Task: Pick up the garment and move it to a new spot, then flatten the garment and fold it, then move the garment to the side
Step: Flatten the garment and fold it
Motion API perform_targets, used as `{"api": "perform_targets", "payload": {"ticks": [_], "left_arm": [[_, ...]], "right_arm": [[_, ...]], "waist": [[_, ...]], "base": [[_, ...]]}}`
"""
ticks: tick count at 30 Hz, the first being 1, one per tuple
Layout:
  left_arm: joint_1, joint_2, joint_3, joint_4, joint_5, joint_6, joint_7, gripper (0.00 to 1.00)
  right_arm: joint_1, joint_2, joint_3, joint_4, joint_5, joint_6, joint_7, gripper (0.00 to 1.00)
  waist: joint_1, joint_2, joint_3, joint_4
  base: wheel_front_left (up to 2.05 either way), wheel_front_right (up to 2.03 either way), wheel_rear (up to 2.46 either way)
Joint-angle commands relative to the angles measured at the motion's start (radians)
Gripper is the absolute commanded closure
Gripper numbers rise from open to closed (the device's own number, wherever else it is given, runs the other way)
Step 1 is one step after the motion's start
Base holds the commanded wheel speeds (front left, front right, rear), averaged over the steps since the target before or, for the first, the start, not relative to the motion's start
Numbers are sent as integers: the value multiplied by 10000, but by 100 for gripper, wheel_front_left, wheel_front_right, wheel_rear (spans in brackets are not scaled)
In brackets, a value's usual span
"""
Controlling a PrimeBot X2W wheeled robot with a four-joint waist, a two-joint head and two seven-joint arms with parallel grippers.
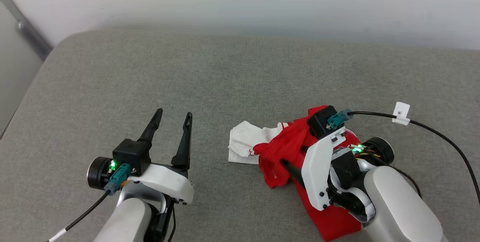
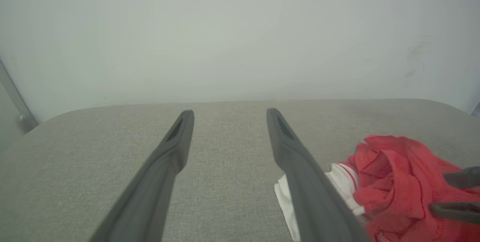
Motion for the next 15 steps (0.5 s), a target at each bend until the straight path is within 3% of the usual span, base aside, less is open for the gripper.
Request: {"api": "perform_targets", "payload": {"ticks": [1, 2, 3, 4, 5, 11, 15], "left_arm": [[-156, -85, -41, 54, 18, -43, -67, 0], [-176, -110, -48, 99, 9, -57, -90, 0], [-199, -129, -55, 148, 6, -72, -110, 0], [-199, -129, -55, 148, 6, -72, -110, 0], [-217, -152, -48, 190, 1, -65, -122, 0], [-212, -204, 47, 407, -42, -90, -207, 0], [-11, -215, 115, 461, -31, -6, -226, 0]], "right_arm": [[-220, -142, 137, 135, 58, -7, 86, 0], [-296, -187, 228, 226, 80, -7, 141, 16], [-370, -250, 319, 309, 75, -7, 194, 60], [-370, -250, 319, 309, 75, -7, 194, 60], [-440, -254, 349, 341, 139, -7, 174, 100], [-793, -477, 61, -33, 63, -7, -532, 100], [-673, -596, -815, -589, -174, -7, -1046, 100]], "waist": [[-1, -1, 174, 180], [-1, -1, 216, 219], [-1, -1, 250, 250], [-1, -1, 250, 250], [-1, -1, 274, 273], [-1, -1, 256, 192], [-1, -1, 107, -27]], "base": [[0, 0, 0], [0, 0, 0], [0, 0, 0], [0, 0, 0], [0, 0, 0], [0, 0, 0], [0, 0, 0]]}}
